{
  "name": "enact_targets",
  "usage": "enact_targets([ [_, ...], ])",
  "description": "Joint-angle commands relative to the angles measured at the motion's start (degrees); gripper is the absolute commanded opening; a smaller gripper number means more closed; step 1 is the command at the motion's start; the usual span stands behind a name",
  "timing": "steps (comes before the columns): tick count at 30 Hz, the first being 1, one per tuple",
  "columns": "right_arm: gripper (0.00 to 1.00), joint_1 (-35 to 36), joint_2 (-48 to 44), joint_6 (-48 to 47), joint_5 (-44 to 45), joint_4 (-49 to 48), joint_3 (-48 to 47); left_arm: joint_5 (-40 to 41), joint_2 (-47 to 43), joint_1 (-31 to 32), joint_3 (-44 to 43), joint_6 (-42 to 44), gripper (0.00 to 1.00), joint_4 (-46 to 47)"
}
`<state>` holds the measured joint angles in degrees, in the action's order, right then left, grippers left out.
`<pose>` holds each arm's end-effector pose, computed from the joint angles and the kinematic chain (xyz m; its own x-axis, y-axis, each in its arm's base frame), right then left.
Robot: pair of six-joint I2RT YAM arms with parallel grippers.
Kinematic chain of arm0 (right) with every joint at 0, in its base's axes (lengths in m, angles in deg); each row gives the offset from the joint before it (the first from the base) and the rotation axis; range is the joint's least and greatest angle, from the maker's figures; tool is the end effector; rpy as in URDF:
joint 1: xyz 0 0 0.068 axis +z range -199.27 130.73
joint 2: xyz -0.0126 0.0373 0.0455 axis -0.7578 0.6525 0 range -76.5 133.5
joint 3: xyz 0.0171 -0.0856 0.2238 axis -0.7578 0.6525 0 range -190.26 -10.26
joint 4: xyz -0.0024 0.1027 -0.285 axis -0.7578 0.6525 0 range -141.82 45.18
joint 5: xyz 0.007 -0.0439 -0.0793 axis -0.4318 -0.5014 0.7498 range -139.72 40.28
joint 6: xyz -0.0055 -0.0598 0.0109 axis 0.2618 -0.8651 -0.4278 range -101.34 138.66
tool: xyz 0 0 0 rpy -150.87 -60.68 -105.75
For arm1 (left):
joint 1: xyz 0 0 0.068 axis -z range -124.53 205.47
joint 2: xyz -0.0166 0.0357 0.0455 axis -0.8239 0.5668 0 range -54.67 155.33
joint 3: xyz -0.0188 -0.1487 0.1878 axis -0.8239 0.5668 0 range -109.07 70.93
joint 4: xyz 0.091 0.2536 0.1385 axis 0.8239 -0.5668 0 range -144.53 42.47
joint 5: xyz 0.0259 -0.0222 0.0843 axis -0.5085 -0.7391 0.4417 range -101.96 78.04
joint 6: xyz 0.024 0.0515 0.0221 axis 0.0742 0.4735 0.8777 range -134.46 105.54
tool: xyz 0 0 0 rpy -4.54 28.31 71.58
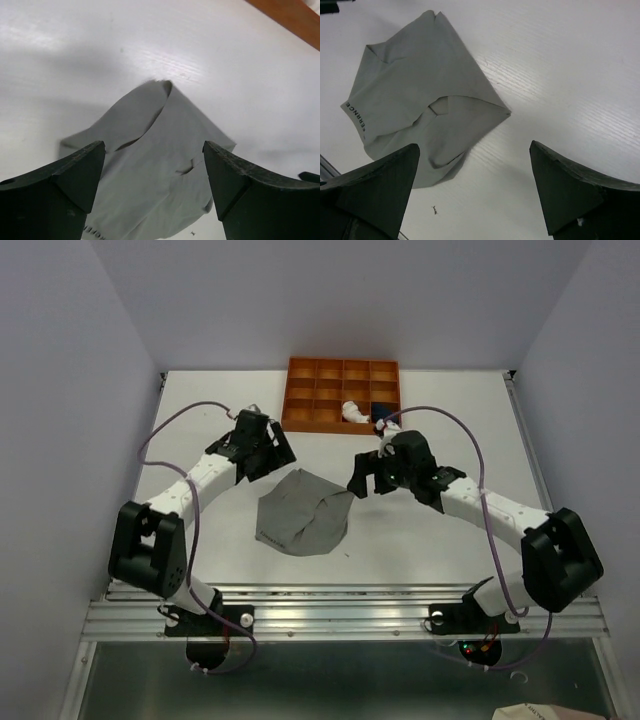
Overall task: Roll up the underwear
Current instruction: Flatten the underwear
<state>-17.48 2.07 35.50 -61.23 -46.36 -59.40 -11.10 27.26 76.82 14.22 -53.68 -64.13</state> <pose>0.2952 0.1936 0.1815 -0.6551 -0.0720 -0.7521 -0.4864 0.8019 0.3469 0.3389 -0.1318 0.1929 -0.7048 -0.4034 -0.5836 -0.1188 0.8781 -0.4635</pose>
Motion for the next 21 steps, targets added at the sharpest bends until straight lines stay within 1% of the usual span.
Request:
enact_targets([
  [1, 0.95, 1.43, 4.92, -4.62, 0.61, -2.90, -3.94, -7.80, 8.23, 0.19, -7.00, 6.52, 0.86, 5.08],
  [3, 0.91, 1.43, 7.91, -5.84, 1.57, -3.34, -5.25, -9.73, 12.61, 0.71, -10.34, 7.84, 0.83, 5.00],
  [6, 0.88, 1.43, 11.34, -6.90, 1.75, -3.61, -6.84, -9.21, 17.19, 1.68, -13.42, 8.37, 0.82, 4.30],
  [8, 0.86, 1.43, 13.88, -7.78, 1.23, -4.31, -8.06, -8.77, 19.05, 2.56, -15.09, 8.64, 0.82, 4.03],
  [11, 0.83, 1.43, 16.35, -9.10, -0.18, -4.40, -9.65, -8.60, 22.21, 3.44, -17.37, 8.55, 0.80, 3.68],
  [14, 0.81, 1.43, 19.25, -9.98, -0.71, -4.13, -10.97, -7.90, 24.85, 4.14, -19.66, 8.55, 0.75, 2.80],
  [15, 0.81, 1.43, 20.56, -10.16, -0.54, -4.13, -11.15, -7.72, 26.07, 4.23, -20.10, 8.55, 0.73, 2.54],
  [16, 0.80, 1.95, 21.01, -10.42, -0.36, -4.05, -11.41, -6.94, 26.78, 4.41, -20.54, 8.64, 0.68, 1.58],
  [21, 0.77, 2.48, 23.65, -11.92, -0.36, -3.26, -12.38, -4.73, 29.60, 4.58, -21.34, 8.64, 0.56, -0.62],
])
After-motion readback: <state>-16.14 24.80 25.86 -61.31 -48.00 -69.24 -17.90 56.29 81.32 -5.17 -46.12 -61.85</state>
